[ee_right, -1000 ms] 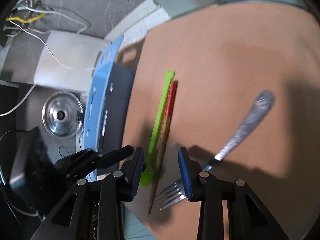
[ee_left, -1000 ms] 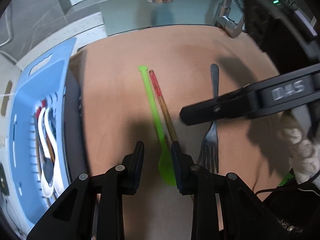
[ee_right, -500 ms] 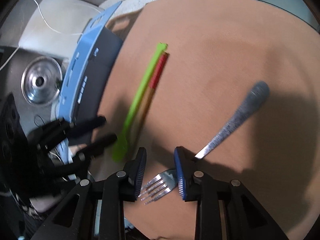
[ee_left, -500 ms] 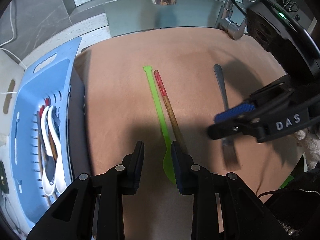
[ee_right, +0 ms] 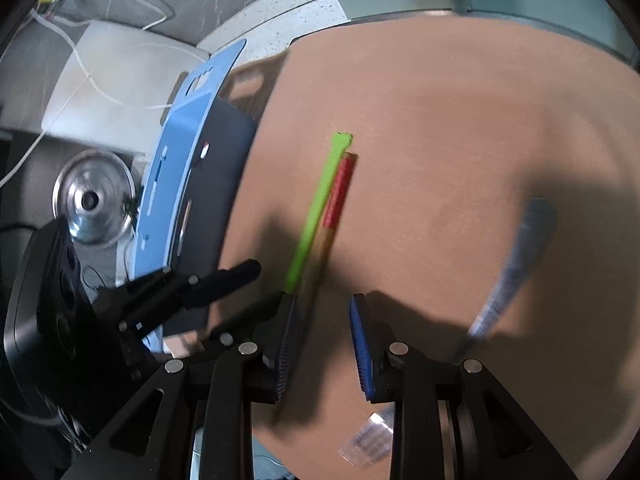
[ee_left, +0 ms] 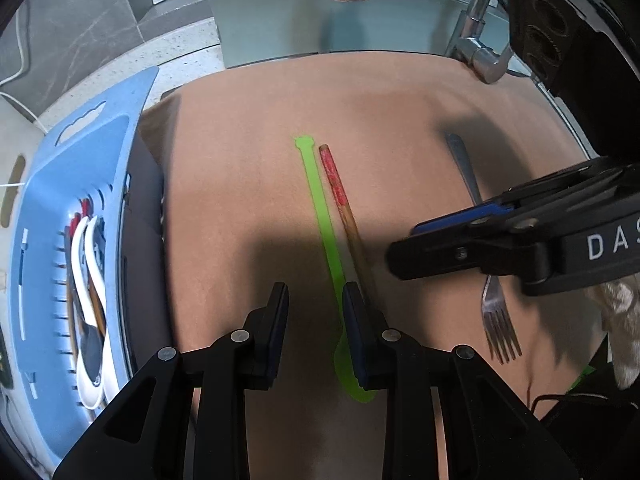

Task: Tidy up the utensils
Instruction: 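Lower the left tool toward the green plastic spoon on the mat, then grasp the green spoon with the left tool while the right tool grasps the red-tipped chopstick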

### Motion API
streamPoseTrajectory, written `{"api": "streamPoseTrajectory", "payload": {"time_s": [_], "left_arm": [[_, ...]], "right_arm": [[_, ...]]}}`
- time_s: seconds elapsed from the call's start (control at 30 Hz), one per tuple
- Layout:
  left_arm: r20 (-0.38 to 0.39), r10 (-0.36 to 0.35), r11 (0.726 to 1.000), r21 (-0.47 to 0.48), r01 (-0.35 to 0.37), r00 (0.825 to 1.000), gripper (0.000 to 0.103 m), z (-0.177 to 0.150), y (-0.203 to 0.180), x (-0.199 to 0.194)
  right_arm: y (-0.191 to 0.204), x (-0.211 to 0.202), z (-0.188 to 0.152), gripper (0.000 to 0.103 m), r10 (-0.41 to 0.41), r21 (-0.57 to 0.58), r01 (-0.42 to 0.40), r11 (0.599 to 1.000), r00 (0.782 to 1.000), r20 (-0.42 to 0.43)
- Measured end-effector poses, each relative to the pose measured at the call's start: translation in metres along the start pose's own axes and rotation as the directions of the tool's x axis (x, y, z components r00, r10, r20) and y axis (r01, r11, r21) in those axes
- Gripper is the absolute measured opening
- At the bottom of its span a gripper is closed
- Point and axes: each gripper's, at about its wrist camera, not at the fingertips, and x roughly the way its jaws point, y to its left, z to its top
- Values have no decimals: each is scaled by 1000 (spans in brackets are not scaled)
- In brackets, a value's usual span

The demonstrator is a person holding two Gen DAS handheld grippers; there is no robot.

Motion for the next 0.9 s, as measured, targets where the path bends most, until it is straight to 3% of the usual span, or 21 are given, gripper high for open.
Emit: {"api": "streamPoseTrajectory", "payload": {"time_s": [0.1, 0.4, 0.77, 0.9], "left_arm": [[13, 21, 1000, -17, -21, 1000, 27, -1, 4, -4], [57, -99, 994, -49, 102, 994, 27, -30, -20, -18], [53, -95, 990, -96, 100, 994, 25, -25, -27, -5], [71, -117, 981, -144, 126, 991, 19, -22, -27, -2]], "right_arm": [[2, -2, 2, 26, 25, 18, -26, 1000, 1000, 18], [-10, -8, 6, 26, 15, 42, -16, 999, 1000, 23], [-7, -6, 4, 26, -9, 7, 9, 1000, 1000, -11], [-14, -11, 5, 26, -16, 12, 16, 1000, 1000, -6]]}}
